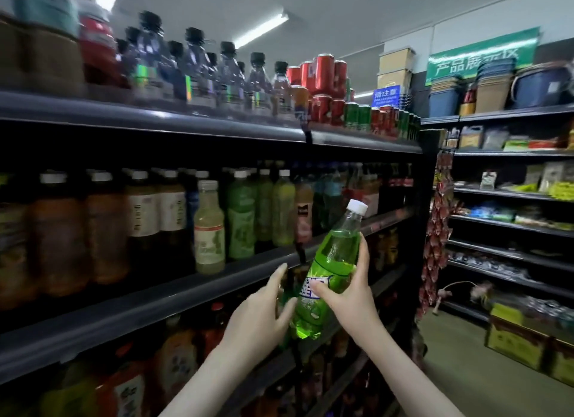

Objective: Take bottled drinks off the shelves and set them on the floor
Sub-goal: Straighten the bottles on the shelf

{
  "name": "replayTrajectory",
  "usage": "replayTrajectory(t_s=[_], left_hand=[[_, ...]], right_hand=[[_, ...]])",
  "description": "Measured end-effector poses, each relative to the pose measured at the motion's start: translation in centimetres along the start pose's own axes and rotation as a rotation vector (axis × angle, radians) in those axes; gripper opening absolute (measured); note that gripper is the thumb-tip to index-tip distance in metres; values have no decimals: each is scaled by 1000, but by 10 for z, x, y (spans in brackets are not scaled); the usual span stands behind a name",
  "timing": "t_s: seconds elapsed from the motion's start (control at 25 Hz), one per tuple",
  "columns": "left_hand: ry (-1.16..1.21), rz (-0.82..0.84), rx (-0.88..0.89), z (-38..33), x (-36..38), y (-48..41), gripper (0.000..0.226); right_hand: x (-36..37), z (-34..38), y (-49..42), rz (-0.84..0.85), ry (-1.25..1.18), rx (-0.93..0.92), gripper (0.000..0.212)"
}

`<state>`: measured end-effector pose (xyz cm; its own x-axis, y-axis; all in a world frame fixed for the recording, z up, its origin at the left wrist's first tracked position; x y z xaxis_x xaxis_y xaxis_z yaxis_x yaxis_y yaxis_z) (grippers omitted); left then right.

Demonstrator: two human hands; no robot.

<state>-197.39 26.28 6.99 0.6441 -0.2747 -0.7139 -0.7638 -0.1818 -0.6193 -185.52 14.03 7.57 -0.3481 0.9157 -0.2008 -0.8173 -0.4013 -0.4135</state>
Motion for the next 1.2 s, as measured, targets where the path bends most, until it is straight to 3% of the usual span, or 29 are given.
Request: replayTrajectory(t_s=[0.24,0.52,0.64,0.88,1.04,1.2], left_hand=[[-20,-166,91,2,84,-169,55],[-103,-306,-26,27,178,-310,69],[-198,-360,-140,45,207,-360,85],[-312,-311,-445,88,248,-412,102],[-307,-351,-509,97,252,-413,105],[-305,-384,-542,100,254,-414,106]], right_hand=[[-69,-57,-163,-110,-88,-18,111],[-134,-133,-331,-168,-160,-105,112],[-130,-149,-400,-68,-173,-177,115],[-86,-164,-494,269,-172,-218,111],[-55,-178,-510,456,-181,-212,109],[-42,-184,-518,528,-172,-217,109]])
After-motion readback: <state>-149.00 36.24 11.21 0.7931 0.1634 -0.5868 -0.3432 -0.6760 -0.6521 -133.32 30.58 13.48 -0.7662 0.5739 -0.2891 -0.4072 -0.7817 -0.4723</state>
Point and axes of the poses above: each hand's wrist, its own y-axis away from the middle knuckle, its own x-axis out of the palm, z = x × y, the point moved 9 cm from there along -y, towards the middle knuckle, and after that the axes turned 12 degrees about x, right-handed, at the moved point
